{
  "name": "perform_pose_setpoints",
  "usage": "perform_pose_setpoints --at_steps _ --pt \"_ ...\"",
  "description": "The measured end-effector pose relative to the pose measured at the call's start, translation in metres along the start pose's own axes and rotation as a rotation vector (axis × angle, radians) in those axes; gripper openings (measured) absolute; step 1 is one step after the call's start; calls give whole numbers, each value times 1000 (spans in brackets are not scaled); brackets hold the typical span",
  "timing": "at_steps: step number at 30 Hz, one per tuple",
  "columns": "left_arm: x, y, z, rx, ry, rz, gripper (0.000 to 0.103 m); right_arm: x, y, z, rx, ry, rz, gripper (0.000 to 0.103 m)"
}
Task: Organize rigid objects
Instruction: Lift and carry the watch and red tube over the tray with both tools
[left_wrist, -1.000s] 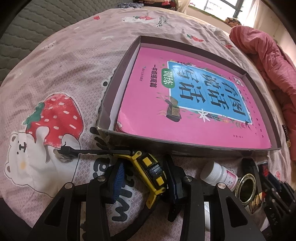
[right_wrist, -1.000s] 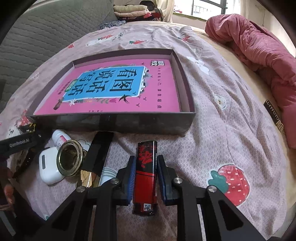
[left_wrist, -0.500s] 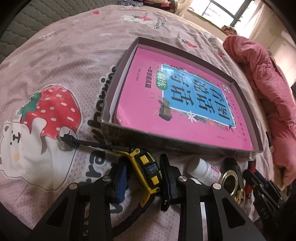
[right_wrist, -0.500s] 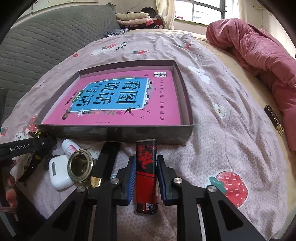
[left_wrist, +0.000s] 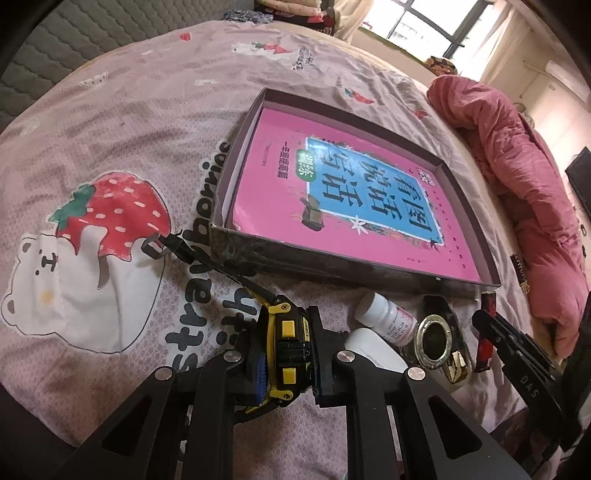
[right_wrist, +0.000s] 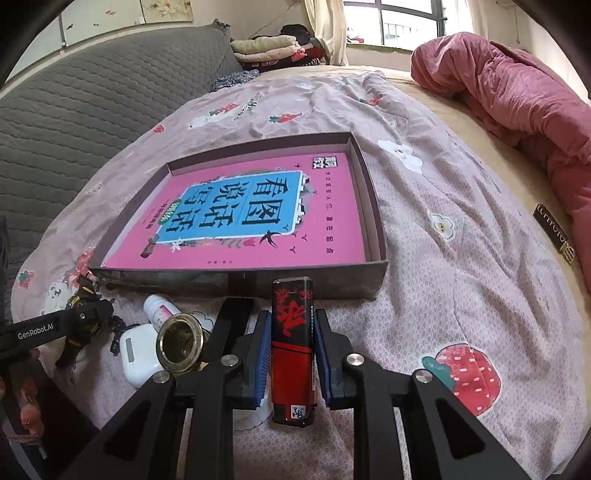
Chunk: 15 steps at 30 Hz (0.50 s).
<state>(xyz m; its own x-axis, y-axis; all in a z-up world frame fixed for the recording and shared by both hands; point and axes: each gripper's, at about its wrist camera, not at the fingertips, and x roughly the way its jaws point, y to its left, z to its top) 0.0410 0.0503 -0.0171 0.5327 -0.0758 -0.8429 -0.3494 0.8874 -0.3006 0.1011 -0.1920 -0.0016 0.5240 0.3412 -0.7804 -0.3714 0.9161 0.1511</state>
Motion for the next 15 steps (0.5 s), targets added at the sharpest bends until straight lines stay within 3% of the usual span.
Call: perform_pose_setpoints --at_steps 15 --pt "-42 -28 -3 155 -144 32 17 -11 3 5 -2 -51 36 23"
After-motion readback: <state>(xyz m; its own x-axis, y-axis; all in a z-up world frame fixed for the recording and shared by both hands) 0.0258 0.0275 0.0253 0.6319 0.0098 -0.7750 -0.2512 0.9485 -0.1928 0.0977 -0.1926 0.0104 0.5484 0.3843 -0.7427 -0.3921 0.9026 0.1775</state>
